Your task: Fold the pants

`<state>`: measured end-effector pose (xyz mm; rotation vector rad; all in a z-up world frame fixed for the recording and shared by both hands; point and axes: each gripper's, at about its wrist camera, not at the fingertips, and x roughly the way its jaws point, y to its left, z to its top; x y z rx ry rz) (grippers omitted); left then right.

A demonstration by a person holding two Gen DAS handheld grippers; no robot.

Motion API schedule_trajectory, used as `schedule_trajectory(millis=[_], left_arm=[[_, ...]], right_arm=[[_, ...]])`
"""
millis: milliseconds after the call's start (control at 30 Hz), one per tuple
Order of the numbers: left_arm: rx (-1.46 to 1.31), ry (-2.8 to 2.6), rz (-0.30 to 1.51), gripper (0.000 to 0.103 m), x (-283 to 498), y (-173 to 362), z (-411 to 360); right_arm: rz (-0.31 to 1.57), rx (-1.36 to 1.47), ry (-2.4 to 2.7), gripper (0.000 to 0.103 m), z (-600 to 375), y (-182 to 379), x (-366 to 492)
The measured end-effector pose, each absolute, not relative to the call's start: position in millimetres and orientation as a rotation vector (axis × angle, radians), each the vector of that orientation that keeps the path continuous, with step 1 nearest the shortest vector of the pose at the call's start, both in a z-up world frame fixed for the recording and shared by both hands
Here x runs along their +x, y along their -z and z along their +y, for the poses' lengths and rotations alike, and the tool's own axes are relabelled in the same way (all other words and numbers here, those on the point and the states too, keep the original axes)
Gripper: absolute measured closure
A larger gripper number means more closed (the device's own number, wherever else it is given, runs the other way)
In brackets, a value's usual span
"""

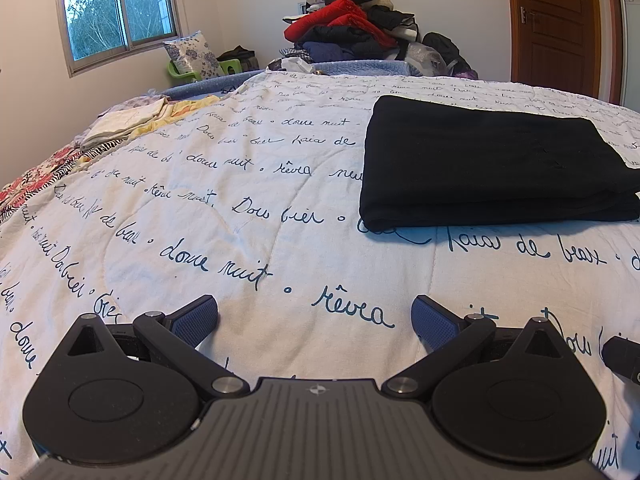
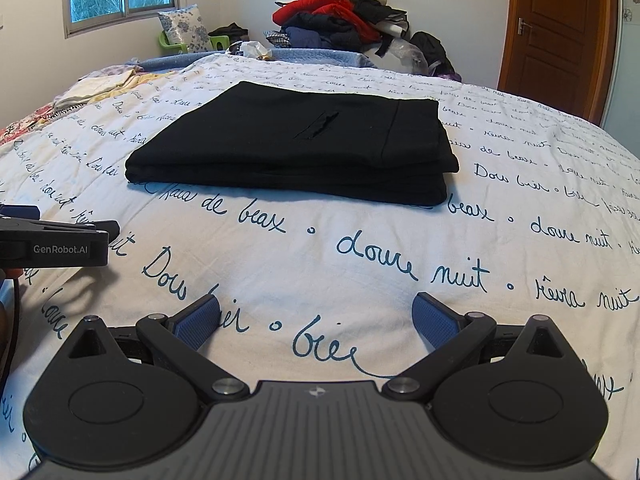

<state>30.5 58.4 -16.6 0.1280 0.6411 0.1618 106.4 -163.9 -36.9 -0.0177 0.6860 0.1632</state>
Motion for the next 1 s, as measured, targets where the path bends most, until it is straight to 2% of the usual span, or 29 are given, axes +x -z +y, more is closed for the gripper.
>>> schedule_trajectory(millis=[1000], left_arm=[[0.148,-0.169,0.636,0.000,29.7,17.0,55.1]], right_arm=[[0.686,-0.018,-0.163,0.000,-163.4,37.1,105.7]])
